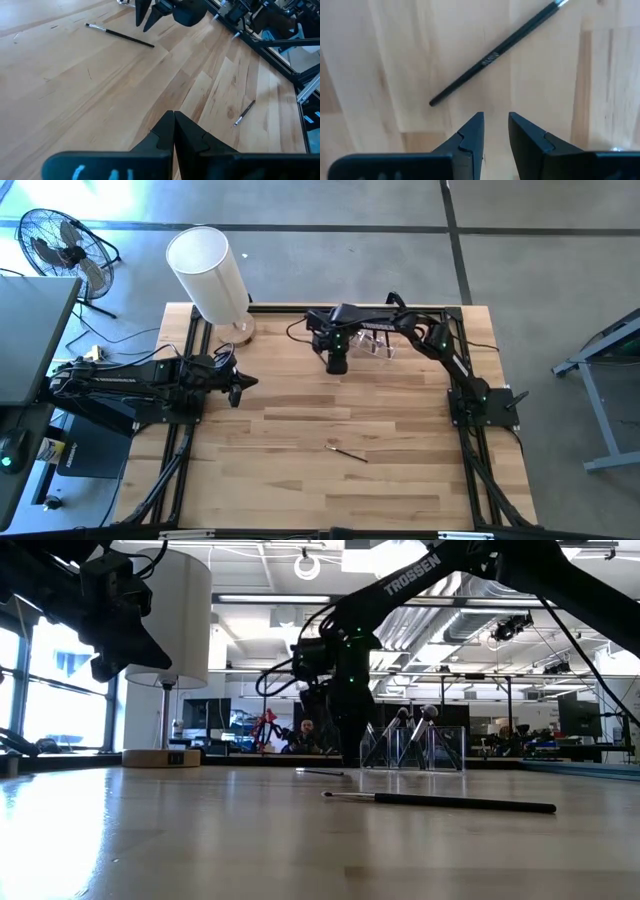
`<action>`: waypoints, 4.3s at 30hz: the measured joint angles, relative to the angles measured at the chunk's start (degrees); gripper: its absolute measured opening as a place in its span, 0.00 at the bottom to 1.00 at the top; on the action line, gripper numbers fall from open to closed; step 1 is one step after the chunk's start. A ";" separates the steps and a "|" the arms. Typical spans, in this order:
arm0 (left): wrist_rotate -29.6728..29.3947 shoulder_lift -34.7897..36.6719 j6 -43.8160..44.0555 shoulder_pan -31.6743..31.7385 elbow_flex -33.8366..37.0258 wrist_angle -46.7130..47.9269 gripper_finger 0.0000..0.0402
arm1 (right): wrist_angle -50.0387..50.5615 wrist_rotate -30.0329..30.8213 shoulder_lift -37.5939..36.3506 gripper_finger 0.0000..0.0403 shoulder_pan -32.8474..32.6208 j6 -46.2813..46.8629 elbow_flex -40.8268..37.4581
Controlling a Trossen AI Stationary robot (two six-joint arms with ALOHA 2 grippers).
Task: Pick & Place Makeup Brushes
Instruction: Put the black makeup brush into the transparent organizer
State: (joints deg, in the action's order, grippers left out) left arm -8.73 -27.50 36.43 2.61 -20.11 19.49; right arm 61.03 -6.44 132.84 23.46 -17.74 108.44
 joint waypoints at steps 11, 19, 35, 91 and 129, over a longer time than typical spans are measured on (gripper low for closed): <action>0.02 0.00 -0.11 -0.02 0.00 0.12 0.00 | -4.80 -5.35 0.13 0.21 -2.01 5.34 -0.09; 0.04 0.00 -0.14 0.00 -0.01 0.20 0.00 | -7.39 -1.08 0.00 0.21 -4.38 4.88 -2.21; 0.24 0.00 -0.18 0.00 0.01 0.23 0.00 | -3.90 -3.54 -0.07 0.02 -6.96 -0.76 -2.49; 2.23 0.00 -13.50 -0.01 0.03 0.20 0.00 | -10.15 2.43 -5.09 0.24 -15.43 28.10 -2.44; 2.01 0.02 -11.81 -0.02 0.03 0.45 0.00 | -12.33 -2.45 1.55 0.02 -15.13 25.21 -2.27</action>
State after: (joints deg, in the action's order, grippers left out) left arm -6.72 -27.49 24.62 2.60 -20.08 19.93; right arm 48.70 -8.89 134.40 8.33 7.46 106.17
